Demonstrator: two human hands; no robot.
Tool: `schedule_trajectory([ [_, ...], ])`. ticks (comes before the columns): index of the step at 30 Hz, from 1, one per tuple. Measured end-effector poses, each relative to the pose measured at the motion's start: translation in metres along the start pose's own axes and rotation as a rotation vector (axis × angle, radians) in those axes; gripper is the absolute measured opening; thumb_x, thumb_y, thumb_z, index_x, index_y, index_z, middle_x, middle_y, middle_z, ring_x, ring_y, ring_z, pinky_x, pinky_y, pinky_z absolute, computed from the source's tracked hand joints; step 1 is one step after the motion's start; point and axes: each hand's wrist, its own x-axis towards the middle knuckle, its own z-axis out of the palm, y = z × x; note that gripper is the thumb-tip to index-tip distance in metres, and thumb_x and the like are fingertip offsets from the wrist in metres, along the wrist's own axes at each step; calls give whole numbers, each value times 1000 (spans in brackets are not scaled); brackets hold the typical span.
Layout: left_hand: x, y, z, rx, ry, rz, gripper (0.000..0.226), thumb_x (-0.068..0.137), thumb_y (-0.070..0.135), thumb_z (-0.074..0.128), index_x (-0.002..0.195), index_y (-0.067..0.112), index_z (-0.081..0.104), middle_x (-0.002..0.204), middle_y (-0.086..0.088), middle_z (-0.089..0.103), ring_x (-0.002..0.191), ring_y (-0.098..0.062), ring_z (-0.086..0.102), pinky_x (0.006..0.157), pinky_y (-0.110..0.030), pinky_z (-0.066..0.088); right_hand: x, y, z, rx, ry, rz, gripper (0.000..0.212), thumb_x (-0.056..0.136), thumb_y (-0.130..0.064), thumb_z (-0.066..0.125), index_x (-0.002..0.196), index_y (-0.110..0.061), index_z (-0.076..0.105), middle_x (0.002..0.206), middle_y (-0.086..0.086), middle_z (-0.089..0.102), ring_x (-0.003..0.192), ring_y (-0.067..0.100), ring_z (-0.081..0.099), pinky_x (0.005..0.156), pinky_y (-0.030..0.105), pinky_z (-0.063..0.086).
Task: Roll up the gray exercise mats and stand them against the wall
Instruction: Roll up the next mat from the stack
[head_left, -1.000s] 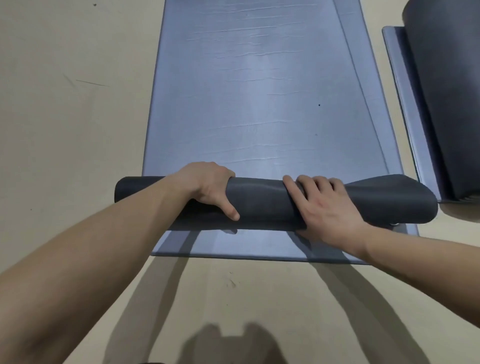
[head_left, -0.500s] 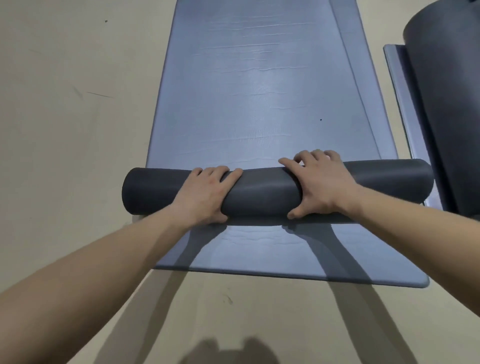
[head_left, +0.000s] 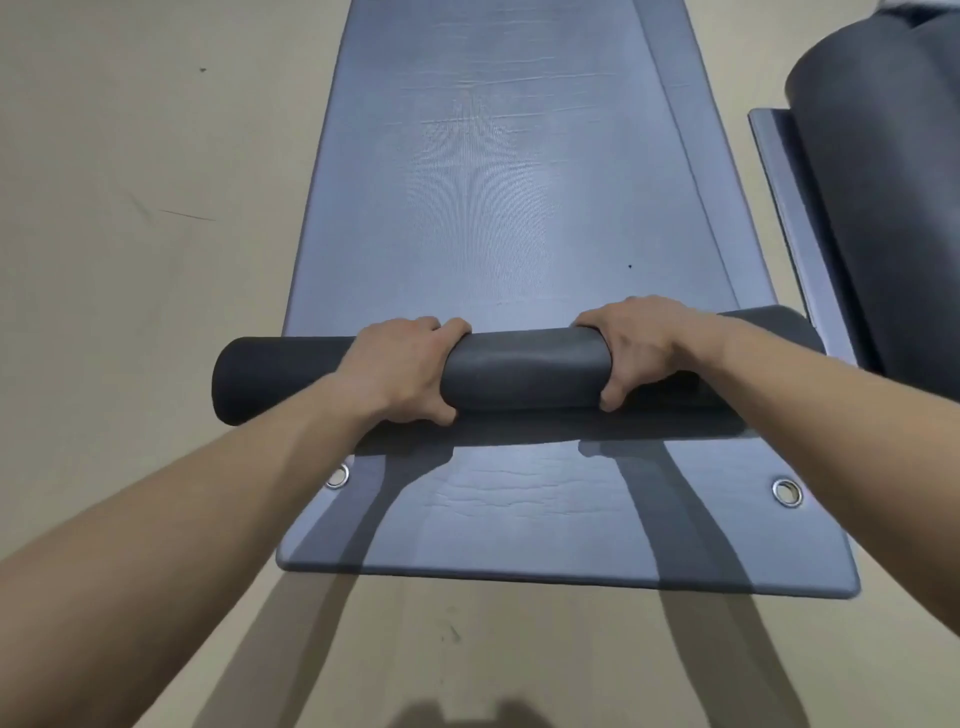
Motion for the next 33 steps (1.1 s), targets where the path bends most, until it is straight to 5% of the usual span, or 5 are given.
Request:
schedule_trajectory([
  [7, 22, -12, -17, -131, -228, 20, 89, 60, 63, 84, 137, 43, 45, 102, 13, 63, 91, -18, 58, 81, -38, 52, -12, -9, 95, -195, 625, 70, 106, 48, -45, 91, 140, -16, 47, 127, 10, 58, 112, 36, 57, 100, 55, 40],
  [10, 31, -17, -20, -62, -243, 16, 104, 58, 73, 81, 147, 40, 38, 122, 9, 61, 105, -21, 60, 87, -39, 51, -4, -4, 76, -198, 540, 85, 101, 49, -54, 85, 137, -23, 47, 123, 6, 59, 106, 33, 60, 95, 48, 43],
  [17, 25, 7, 30, 251, 332, 48, 120, 54, 55, 87, 153, 13, 33, 140, -10, 50, 115, -35, 56, 97, -50, 42, 28, 10, -6, 39, 133, 10, 96, 54, -63, 87, 137, -36, 47, 117, -8, 65, 103, 23, 60, 85, 38, 50],
  [23, 60, -11, -4, 63, 41, 38, 115, 55, 66, 83, 150, 31, 28, 131, 1, 57, 107, -28, 61, 91, -43, 50, 27, -2, 70, -345, 683, 84, 120, 49, -42, 91, 151, -14, 34, 132, 16, 49, 115, 40, 50, 100, 57, 37],
  [33, 67, -15, -42, -195, -366, 0, 90, 55, 54, 95, 130, 36, 48, 111, 9, 64, 102, -20, 60, 87, -34, 49, 17, -2, 2, -290, 305, -47, 76, 57, -58, 85, 111, -24, 42, 88, -3, 58, 72, 26, 55, 59, 35, 39],
])
